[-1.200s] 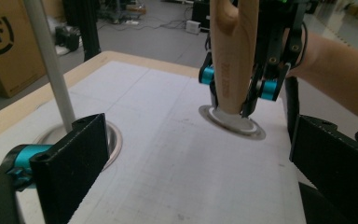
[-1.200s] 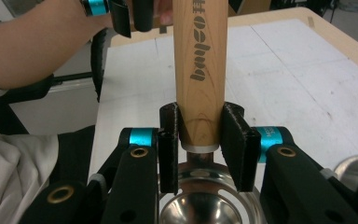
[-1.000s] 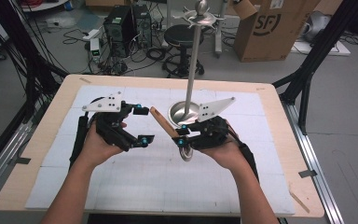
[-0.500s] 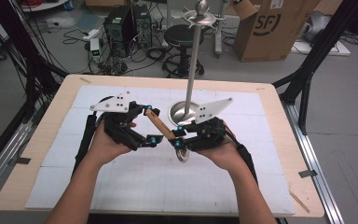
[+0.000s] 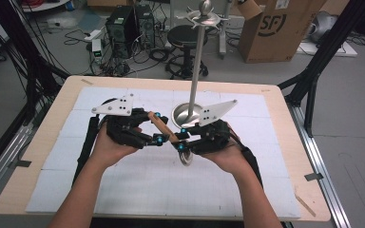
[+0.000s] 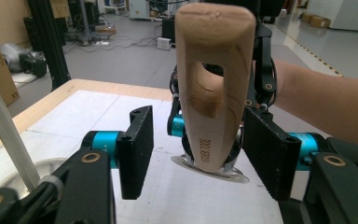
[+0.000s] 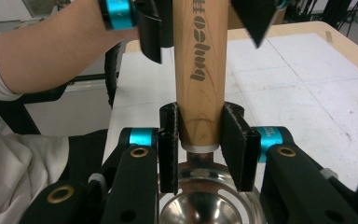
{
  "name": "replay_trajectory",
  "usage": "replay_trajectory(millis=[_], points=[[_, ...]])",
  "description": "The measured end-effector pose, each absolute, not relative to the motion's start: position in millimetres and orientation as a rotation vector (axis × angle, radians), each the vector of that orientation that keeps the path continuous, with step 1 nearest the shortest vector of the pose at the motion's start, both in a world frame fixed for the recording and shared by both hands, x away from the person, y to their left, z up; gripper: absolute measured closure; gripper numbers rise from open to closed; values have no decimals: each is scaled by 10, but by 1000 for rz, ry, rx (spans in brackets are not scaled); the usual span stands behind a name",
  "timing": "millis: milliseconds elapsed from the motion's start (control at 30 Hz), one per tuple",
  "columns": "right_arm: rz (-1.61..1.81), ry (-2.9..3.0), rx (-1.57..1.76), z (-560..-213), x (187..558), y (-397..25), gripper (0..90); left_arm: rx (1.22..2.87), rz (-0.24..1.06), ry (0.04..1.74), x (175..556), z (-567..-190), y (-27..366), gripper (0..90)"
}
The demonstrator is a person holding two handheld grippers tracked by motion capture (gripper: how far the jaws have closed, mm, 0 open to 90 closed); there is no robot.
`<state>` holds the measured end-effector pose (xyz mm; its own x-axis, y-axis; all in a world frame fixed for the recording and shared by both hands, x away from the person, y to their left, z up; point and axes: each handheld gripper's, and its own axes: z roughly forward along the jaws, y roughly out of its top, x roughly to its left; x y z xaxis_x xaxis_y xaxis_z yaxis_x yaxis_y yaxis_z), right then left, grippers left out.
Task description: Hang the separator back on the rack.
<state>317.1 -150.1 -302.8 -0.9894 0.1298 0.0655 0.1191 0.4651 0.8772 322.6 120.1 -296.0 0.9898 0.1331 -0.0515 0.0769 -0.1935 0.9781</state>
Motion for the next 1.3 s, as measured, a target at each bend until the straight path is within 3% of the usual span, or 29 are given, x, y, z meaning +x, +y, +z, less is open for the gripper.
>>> replay_trajectory(millis=[600, 1300], points=[[1627, 2676, 226, -3027, 3175, -1506, 694, 1749, 36, 129, 3210, -2949, 1207, 624], [1645, 2687, 204, -3092, 3191, -1439, 691, 1737, -1, 126, 3212, -2933, 1224, 681]])
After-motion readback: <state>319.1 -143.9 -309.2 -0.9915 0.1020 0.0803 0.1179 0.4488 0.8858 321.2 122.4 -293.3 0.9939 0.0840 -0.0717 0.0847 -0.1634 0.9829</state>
